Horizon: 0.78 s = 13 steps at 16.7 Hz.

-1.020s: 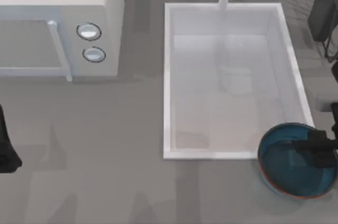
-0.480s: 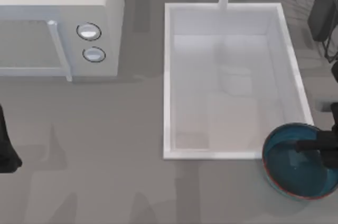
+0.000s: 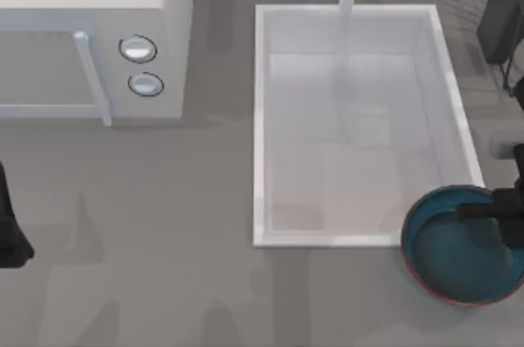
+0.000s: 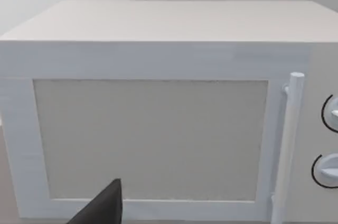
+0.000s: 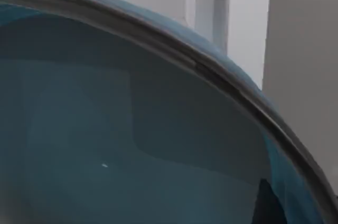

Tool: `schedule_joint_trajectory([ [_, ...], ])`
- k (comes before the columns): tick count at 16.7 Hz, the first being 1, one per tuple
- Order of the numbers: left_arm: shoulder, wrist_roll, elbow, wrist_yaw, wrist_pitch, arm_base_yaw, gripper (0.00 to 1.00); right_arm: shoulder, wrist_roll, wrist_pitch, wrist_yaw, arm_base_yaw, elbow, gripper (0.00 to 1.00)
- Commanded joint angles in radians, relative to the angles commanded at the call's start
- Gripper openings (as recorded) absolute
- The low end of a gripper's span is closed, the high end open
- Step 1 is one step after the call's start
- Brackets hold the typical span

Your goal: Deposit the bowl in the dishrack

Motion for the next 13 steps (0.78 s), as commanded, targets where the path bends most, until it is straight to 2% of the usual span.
schedule_joint_trajectory([
  [9,0.000,0.000,0.000,0.000,0.000,0.000,1.00,-0.063,-0.005,-0.604,-0.001,-0.009,0.500,0.00],
  [13,0.000,0.000,0.000,0.000,0.000,0.000,1.00,-0.103,-0.009,-0.744,-0.002,-0.014,0.636,0.00],
])
